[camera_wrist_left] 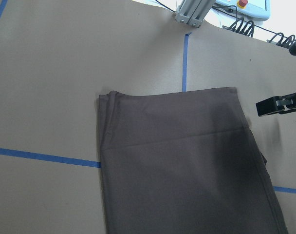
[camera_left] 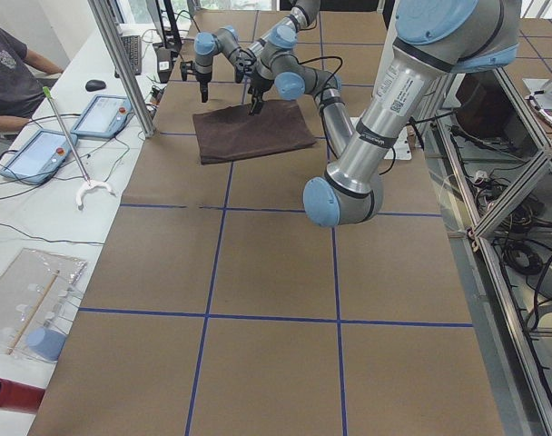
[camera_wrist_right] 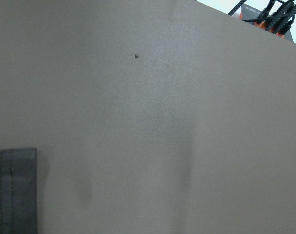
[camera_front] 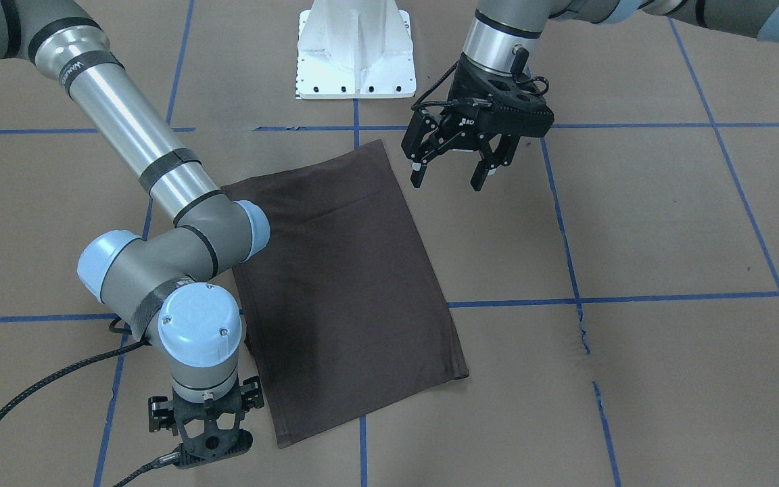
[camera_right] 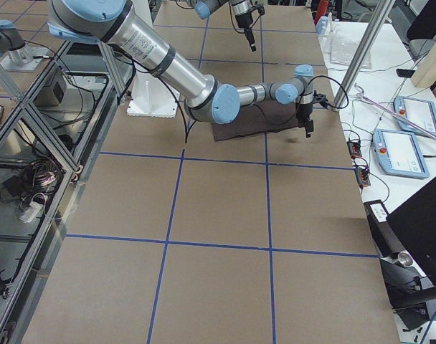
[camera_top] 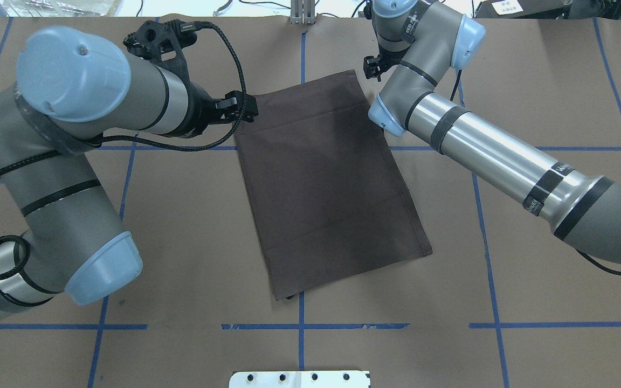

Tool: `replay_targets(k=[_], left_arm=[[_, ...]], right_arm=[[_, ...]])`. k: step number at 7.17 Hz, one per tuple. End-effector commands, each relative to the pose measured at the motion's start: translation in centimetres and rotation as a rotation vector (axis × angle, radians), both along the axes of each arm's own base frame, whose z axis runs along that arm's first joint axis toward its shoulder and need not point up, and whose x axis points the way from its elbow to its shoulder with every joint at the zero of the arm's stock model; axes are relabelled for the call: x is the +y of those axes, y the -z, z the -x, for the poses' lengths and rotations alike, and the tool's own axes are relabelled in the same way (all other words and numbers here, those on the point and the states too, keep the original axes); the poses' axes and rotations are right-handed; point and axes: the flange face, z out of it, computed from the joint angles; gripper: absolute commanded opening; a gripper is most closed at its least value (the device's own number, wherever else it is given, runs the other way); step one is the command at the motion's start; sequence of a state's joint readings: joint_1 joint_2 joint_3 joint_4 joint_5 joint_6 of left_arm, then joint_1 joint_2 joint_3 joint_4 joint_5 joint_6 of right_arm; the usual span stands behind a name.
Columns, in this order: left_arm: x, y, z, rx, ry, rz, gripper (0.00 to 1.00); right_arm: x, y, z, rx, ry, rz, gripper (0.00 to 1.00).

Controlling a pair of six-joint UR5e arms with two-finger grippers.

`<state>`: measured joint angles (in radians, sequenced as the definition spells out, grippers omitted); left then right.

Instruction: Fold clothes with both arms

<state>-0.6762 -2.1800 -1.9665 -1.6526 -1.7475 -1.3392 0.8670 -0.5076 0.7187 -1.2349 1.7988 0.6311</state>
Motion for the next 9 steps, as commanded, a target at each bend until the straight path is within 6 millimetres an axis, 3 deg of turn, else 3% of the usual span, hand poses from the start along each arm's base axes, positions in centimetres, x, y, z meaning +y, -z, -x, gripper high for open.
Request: replay_targets(k=[1, 2, 4, 5, 6, 7, 9], left_arm=[[0.6, -0.3, -0.7, 0.007, -0.023, 0.024, 1.00], [2.2, -2.1, -2.4, 0.035, -0.092, 0.143, 1.00], [8.8, -4.8, -10.2, 0.031, -0.139, 0.344, 1.00], [11.5, -5.4, -13.1, 0.048, -0.119, 0.402, 1.00], [12.9, -7.0, -15.5, 0.084, -0.103, 0.459, 1.00], [15.2, -8.3, -18.2, 0.103, -0.126, 0.503, 1.00], [15.5, -9.8, -21.1, 0.073, -0.123, 0.522, 1.00]], right_arm=[[1.0, 5.2, -1.0, -0.118, 0.038, -0.014, 1.00], [3.5, 5.8, -2.2, -0.162, 0.081, 0.045, 1.00], [8.8, 6.2, -5.1, -0.255, 0.159, 0.153, 1.00], [11.6, 6.1, -7.2, -0.264, 0.153, 0.180, 1.00], [14.3, 5.6, -9.4, -0.283, 0.141, 0.179, 1.00], [15.3, 5.5, -10.0, -0.306, 0.130, 0.203, 1.00], [15.4, 5.8, -9.8, -0.310, 0.117, 0.212, 1.00]])
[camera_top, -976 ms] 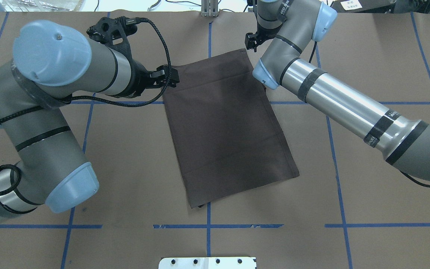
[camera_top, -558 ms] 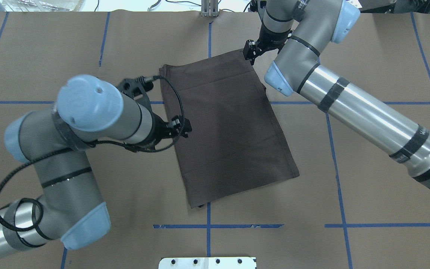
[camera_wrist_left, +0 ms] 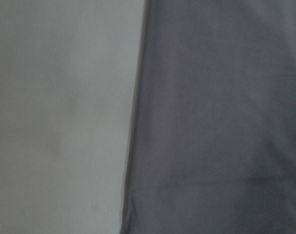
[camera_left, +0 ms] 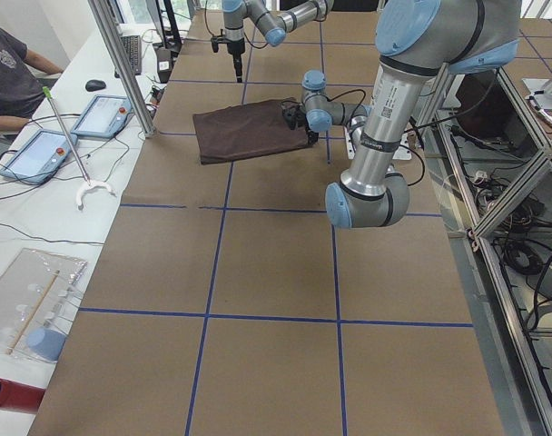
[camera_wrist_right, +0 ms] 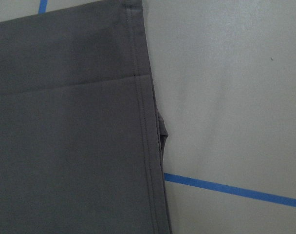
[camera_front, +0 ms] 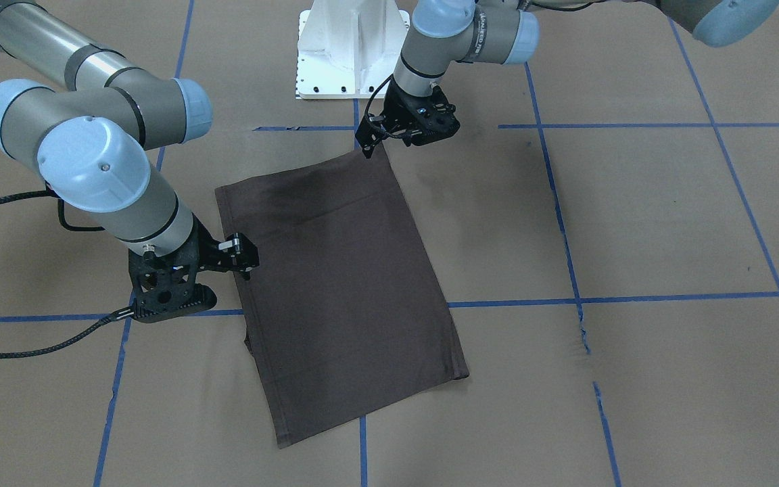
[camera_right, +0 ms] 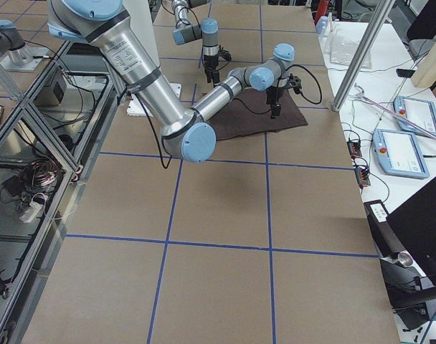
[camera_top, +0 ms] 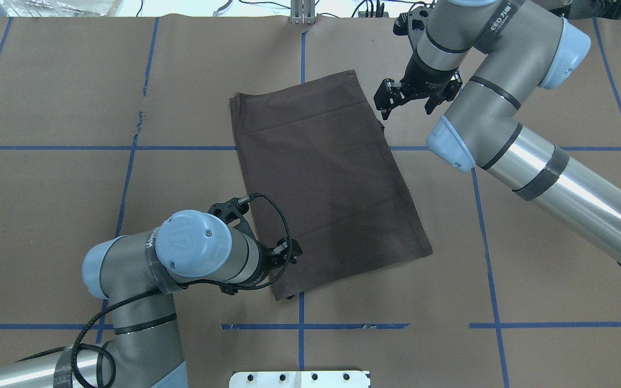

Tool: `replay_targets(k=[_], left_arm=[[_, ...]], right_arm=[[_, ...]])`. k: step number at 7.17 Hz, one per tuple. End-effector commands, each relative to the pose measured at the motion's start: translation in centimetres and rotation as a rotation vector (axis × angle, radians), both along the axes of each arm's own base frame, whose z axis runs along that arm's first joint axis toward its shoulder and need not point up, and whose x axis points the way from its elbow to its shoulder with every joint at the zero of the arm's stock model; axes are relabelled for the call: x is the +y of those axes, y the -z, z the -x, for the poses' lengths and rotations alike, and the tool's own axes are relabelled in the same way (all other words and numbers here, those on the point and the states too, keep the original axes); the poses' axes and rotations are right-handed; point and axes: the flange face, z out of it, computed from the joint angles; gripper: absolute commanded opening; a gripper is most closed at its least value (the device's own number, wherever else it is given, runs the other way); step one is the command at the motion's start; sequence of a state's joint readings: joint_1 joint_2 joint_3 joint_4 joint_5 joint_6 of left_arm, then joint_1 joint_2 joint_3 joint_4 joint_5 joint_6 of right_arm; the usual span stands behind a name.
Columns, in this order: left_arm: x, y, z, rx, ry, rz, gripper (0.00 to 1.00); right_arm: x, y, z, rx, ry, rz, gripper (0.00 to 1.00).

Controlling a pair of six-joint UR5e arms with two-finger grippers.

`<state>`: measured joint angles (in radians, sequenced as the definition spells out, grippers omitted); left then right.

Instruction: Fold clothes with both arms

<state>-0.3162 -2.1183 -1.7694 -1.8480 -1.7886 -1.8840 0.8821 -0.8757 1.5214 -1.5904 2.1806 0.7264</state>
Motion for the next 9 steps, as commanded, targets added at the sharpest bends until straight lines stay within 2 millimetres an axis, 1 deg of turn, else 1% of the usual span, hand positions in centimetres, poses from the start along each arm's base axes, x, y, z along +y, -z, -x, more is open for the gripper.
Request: replay_targets(k=[1, 4, 6, 7, 8, 9], left_arm=[[0.3, -1.4, -2.3, 0.001, -0.003, 0.012, 1.00], [0.3, -1.3, -2.4, 0.003, -0.004, 0.012, 0.99], [0.4, -1.0, -2.5, 0.007, -0.007, 0.009, 0.96], [1.1, -0.9, -2.9, 0.009, -0.018, 0.010, 0.94], [1.2, -0.7, -2.9, 0.012, -0.020, 0.009, 0.94], [2.1, -0.6, -3.4, 0.012, -0.034, 0.011, 0.94]], right_arm=[[0.3, 0.3, -0.1, -0.004, -0.007, 0.006, 1.00], [0.3, 0.0, 0.1, 0.000, -0.006, 0.008, 1.00], [0.2, 0.0, 0.1, 0.001, -0.006, 0.009, 1.00], [0.2, -0.1, 0.1, 0.001, -0.007, 0.009, 1.00], [0.2, -0.2, 0.1, 0.002, -0.007, 0.010, 1.00], [0.1, -0.1, 0.2, 0.002, -0.006, 0.009, 1.00]])
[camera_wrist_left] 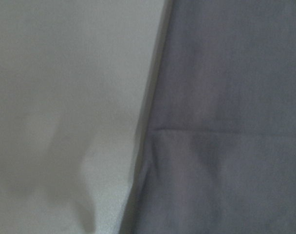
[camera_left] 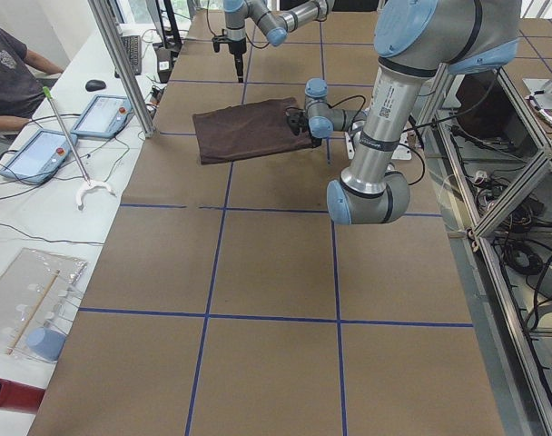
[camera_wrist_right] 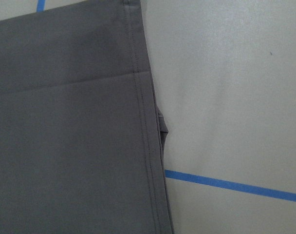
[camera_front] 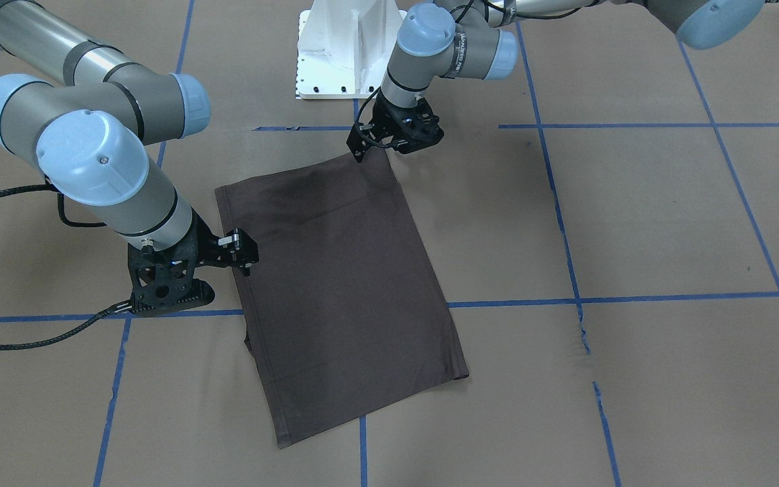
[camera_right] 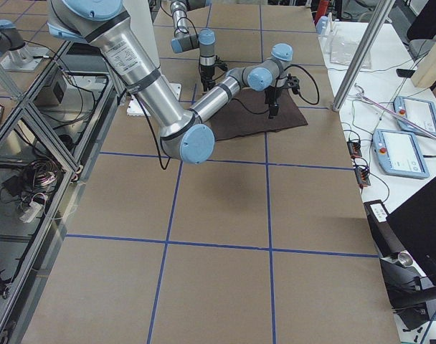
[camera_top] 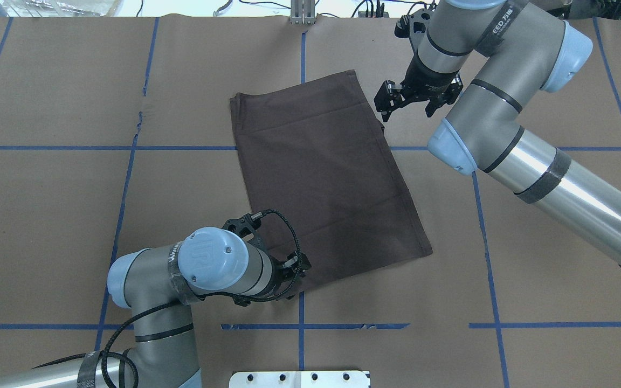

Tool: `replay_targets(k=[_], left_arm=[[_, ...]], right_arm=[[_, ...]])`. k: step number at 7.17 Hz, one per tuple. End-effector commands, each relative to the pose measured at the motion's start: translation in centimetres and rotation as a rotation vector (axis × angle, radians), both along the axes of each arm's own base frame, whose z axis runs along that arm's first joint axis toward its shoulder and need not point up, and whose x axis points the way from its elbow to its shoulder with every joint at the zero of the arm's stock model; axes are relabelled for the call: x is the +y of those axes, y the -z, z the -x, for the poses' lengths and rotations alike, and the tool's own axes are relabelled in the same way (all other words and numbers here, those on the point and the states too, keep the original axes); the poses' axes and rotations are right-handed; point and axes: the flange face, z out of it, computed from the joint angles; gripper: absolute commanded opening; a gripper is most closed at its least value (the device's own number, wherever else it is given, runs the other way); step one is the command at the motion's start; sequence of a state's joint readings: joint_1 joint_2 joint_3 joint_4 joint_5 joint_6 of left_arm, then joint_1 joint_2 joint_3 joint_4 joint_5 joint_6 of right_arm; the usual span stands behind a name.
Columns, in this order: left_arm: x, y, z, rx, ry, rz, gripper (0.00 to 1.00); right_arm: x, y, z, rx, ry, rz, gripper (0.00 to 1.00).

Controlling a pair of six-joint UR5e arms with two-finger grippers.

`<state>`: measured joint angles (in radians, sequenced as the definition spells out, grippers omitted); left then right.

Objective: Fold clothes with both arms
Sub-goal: 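Move both grippers to the shirt edge nearest the robot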

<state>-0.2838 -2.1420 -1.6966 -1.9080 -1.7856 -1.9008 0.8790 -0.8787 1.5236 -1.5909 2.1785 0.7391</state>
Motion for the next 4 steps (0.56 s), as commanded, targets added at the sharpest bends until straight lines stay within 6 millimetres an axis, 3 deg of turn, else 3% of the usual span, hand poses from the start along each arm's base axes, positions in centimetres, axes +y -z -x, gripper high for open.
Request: replay_targets(k=[1, 4], left_arm=[[0.84, 0.17, -0.42, 0.003, -0.012, 0.002, 0.91], [1.20, -0.02, -0.63, -0.002, -0.017, 0.006, 0.84]], right_arm=[[-0.04, 0.01, 0.04, 0.000, 0.001, -0.001, 1.00], [-0.12, 0.12, -0.05, -0.001, -0.001, -0.002, 1.00]])
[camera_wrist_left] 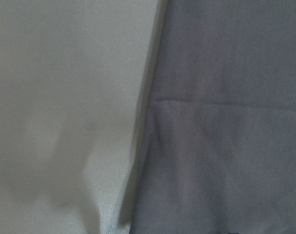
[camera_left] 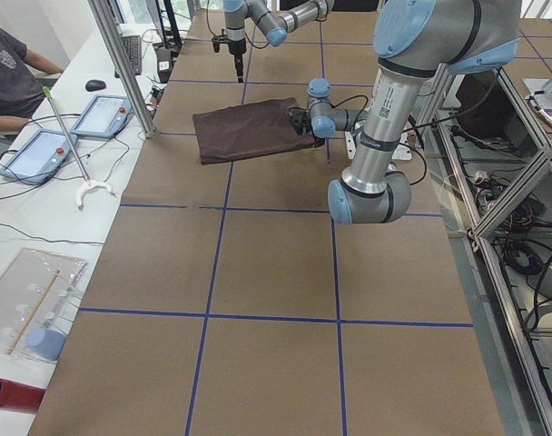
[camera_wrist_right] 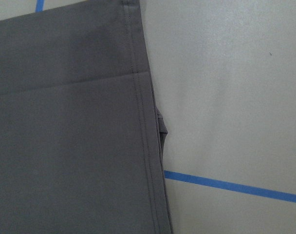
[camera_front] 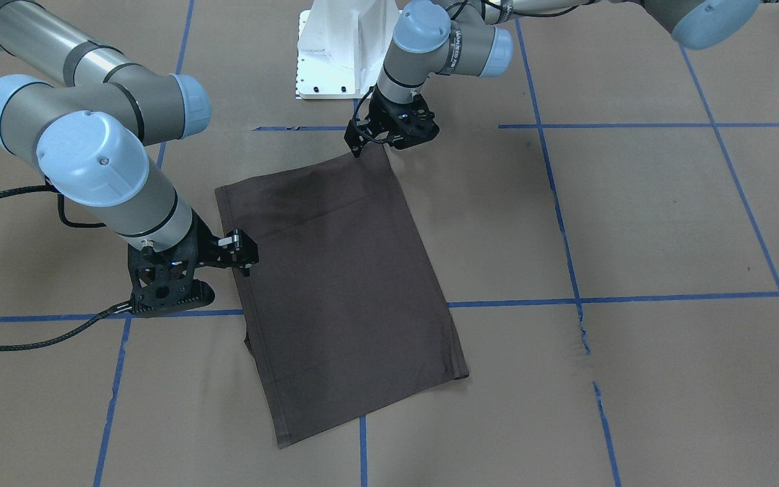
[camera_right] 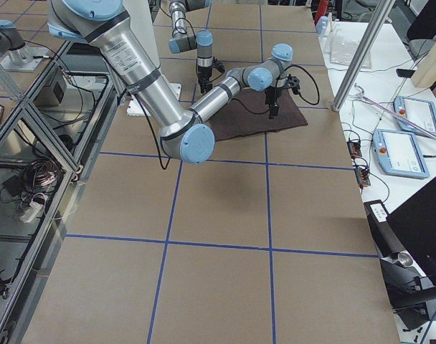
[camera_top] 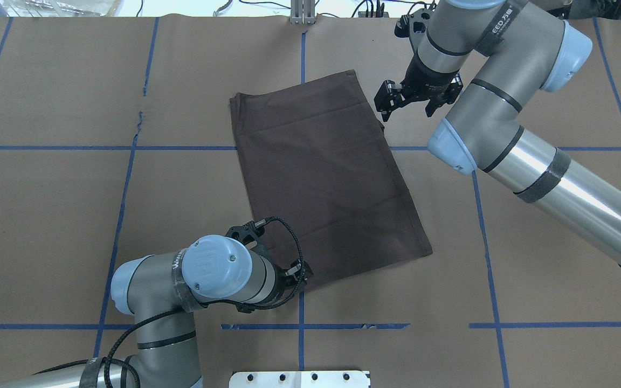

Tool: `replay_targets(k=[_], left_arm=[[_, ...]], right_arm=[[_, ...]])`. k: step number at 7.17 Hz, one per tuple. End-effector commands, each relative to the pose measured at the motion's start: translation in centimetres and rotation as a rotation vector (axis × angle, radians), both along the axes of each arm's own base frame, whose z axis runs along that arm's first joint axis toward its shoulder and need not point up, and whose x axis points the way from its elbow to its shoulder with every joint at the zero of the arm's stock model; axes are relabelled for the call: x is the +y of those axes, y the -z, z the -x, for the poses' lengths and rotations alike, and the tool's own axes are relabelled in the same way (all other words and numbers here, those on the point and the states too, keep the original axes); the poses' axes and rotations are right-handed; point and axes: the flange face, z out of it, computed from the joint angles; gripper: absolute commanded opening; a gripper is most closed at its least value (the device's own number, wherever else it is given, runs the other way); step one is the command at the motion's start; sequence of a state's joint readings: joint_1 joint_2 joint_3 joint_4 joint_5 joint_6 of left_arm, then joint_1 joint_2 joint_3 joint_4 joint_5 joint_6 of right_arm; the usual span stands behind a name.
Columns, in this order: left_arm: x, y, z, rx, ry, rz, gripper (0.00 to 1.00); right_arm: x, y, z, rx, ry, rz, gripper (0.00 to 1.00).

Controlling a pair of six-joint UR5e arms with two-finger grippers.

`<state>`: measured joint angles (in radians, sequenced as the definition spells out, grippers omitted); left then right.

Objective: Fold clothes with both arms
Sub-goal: 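Move both grippers to the shirt edge nearest the robot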

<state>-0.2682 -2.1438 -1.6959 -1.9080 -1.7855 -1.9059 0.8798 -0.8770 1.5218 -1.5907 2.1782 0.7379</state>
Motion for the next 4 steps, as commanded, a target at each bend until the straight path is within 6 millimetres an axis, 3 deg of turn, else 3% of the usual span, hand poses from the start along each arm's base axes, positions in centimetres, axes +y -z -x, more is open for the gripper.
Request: replay_targets(k=[1, 4], left_arm=[[0.27, 0.14, -0.13, 0.000, -0.002, 0.005, 0.68], [0.53, -0.29, -0.25, -0.004, 0.004, 0.020, 0.00]], right_arm=[[-0.01, -0.12, -0.05, 0.000, -0.001, 0.000, 1.00], [-0.10, -0.17, -0.12, 0.000, -0.001, -0.001, 1.00]])
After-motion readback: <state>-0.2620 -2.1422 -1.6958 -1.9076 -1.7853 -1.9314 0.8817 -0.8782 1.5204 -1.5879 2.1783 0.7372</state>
